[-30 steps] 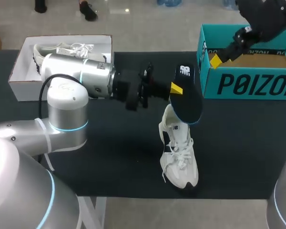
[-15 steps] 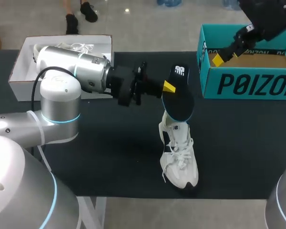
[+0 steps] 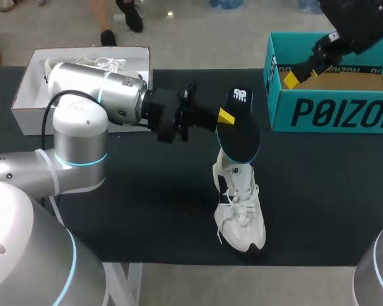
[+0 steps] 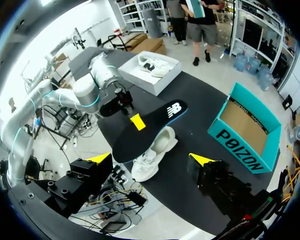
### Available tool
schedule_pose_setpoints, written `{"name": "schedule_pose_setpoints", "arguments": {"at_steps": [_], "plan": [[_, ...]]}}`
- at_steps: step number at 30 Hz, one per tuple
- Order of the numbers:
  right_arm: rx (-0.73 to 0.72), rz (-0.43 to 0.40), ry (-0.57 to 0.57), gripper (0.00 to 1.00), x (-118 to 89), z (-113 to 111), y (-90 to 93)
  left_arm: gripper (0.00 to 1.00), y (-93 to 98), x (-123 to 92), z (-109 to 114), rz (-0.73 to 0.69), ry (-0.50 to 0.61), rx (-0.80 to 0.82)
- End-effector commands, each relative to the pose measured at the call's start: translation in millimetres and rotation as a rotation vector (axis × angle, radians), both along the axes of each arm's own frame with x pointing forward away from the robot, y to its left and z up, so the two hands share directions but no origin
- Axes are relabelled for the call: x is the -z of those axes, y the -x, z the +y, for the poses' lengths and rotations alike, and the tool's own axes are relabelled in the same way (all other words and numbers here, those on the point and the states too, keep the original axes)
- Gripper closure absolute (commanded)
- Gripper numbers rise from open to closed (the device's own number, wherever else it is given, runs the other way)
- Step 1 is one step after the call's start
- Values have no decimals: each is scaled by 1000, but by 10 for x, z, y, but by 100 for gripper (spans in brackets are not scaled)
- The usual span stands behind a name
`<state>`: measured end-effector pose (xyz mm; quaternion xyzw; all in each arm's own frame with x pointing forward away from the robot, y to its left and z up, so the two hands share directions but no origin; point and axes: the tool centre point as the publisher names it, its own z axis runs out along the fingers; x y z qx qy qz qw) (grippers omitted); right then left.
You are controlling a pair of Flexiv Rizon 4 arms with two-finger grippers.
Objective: Take the shoe out of the shoebox, open the shoe tongue, remove and reinsert the insole, then place the shoe into the shoebox
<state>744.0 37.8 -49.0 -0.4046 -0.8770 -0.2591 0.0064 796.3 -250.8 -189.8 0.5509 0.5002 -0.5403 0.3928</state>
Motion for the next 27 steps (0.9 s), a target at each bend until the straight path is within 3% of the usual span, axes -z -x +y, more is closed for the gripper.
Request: {"name": "schedule_pose_setpoints", "arguments": {"at_steps": [1, 4, 8, 12, 27], "plan": [[1, 3, 2, 0, 4, 9, -19, 100, 6, 2, -10, -1, -1, -2], [1, 3, 2, 0, 4, 9, -19, 100, -14, 12, -17, 26, -7, 13], [1, 3, 2, 0, 4, 9, -19, 100, -131, 39, -55, 223, -49, 95], [1, 3, 2, 0, 4, 9, -19, 100, -127, 46, -60, 331, -106, 94], [1, 3, 2, 0, 4, 9, -19, 100, -40, -67, 98, 632, -121, 104]]}}
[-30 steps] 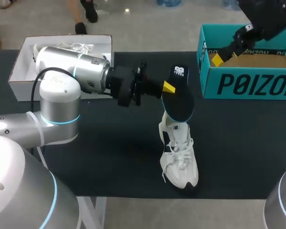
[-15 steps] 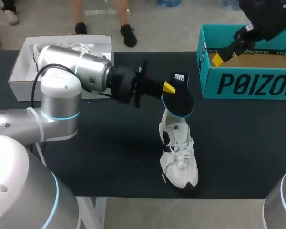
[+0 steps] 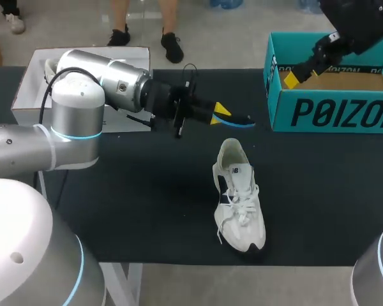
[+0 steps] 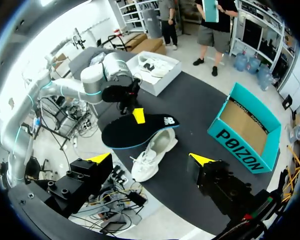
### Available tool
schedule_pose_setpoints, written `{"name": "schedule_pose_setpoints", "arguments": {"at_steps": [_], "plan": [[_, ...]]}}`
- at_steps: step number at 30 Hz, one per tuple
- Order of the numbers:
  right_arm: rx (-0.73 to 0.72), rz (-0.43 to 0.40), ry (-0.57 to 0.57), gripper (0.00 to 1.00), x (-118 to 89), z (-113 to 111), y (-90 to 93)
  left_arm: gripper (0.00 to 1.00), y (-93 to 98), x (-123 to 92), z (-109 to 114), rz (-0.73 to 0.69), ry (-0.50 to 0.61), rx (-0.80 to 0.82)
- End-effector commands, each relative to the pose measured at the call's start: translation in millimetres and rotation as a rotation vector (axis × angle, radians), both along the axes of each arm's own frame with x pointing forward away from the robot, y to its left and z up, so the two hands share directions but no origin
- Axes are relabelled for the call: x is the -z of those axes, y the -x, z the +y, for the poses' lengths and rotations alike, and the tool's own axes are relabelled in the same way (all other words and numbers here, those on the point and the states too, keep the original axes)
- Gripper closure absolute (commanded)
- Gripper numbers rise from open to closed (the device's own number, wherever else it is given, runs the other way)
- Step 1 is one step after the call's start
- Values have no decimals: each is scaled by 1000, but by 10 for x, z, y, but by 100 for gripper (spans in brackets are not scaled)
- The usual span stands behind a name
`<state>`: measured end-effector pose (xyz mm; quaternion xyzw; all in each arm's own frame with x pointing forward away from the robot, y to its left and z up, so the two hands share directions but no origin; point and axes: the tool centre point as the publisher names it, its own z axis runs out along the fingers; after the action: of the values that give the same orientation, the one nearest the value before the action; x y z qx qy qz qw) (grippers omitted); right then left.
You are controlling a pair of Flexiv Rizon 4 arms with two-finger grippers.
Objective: Take the shoe out of the shoebox, open the shoe tongue, remove and reinsert the insole, then place the shoe into the shoebox
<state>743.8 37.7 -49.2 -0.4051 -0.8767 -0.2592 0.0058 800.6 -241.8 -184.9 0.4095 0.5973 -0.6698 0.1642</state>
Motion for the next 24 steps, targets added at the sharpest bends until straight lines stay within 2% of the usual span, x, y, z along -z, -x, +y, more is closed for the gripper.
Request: {"name": "schedule_pose_setpoints", "arguments": {"at_steps": [1, 7, 24], "plan": [[0, 4, 2, 0, 2, 10, -21, 100, 6, -23, 11, 32, -16, -8], [0, 4, 2, 0, 2, 10, -21, 100, 36, -44, 11, -2, 15, -25], [0, 4, 2, 0, 2, 10, -21, 100, 36, -44, 11, -2, 15, -25]]}}
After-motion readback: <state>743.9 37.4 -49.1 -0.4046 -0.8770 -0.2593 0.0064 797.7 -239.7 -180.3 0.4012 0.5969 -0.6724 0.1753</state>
